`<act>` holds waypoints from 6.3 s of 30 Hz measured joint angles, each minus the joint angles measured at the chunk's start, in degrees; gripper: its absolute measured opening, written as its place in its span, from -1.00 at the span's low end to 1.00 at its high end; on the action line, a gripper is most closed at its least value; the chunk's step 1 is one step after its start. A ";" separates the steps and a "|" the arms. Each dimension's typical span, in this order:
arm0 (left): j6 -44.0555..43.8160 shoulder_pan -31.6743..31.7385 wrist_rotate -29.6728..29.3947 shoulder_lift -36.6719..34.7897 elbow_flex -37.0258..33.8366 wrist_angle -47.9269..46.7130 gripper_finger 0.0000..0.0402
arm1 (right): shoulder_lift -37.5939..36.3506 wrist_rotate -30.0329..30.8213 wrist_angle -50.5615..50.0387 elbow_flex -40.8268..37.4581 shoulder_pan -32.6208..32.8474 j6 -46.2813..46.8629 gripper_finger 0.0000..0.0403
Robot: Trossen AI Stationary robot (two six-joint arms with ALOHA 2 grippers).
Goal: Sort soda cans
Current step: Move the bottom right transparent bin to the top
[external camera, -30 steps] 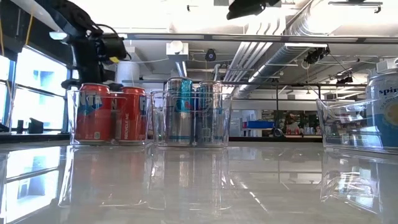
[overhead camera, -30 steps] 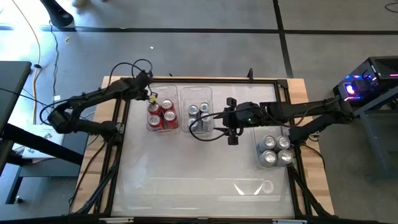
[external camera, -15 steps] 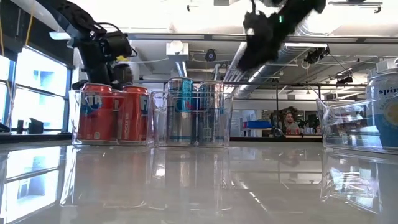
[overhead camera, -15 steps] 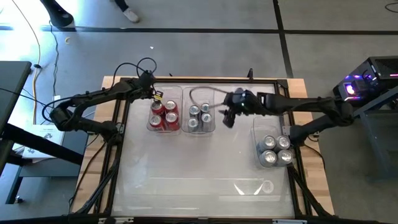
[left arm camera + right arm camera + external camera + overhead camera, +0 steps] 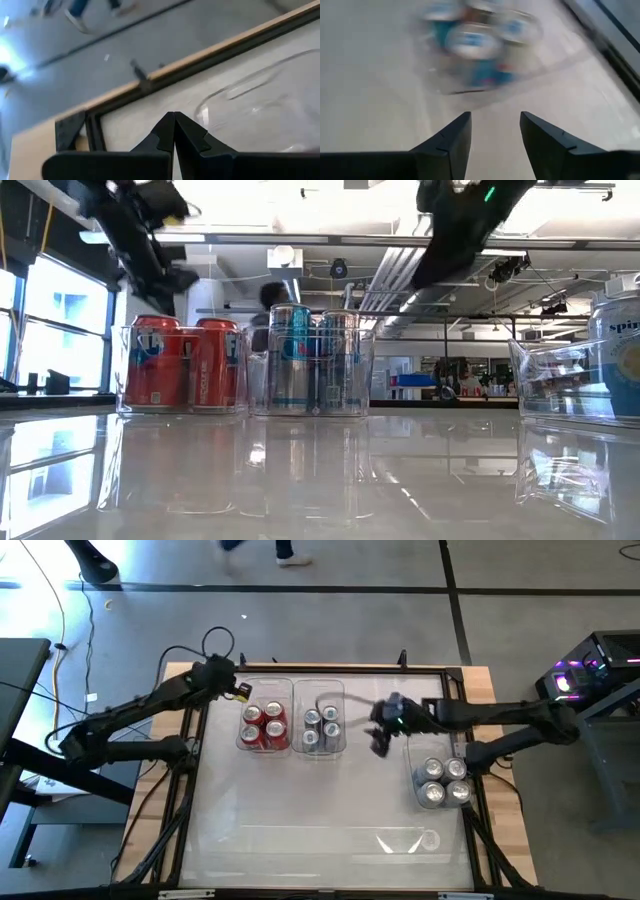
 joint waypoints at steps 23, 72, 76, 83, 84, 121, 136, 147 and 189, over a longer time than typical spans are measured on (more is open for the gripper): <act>-4.95 -35.97 0.22 -10.82 0.07 -0.16 -1.00 | -2.28 8.34 -38.10 8.09 13.53 14.84 0.01; -11.78 -55.39 -9.36 -3.41 0.09 -0.12 -1.00 | 14.77 -7.10 -47.47 11.68 58.38 53.20 -0.03; -11.79 -55.39 -9.33 -3.41 0.09 -0.10 -1.00 | 14.77 -8.30 -47.61 9.30 57.67 50.65 -0.19; -11.78 -55.39 -9.25 -3.42 0.09 -0.10 -1.00 | 14.77 -8.54 -48.25 7.06 57.06 50.54 -0.30; -11.80 -55.39 -9.25 -3.41 0.09 -0.10 -1.00 | 14.77 -8.59 -47.73 6.78 57.06 50.50 -0.30; -14.38 -55.37 -8.39 3.87 0.09 -0.04 -1.00 | 14.71 -2.37 -33.59 3.53 28.88 5.11 -0.99; -14.91 -55.37 -8.41 3.87 0.09 -0.04 -1.00 | 14.88 2.41 -21.09 3.32 12.05 -18.92 -1.00; -14.95 -55.37 -8.41 3.87 0.09 -0.05 -1.00 | 14.91 0.36 -9.04 3.32 3.36 -30.88 -1.00; -16.40 -55.37 -7.54 3.85 0.09 -0.10 -1.00 | 21.05 -7.50 -20.66 18.24 5.13 -21.28 0.01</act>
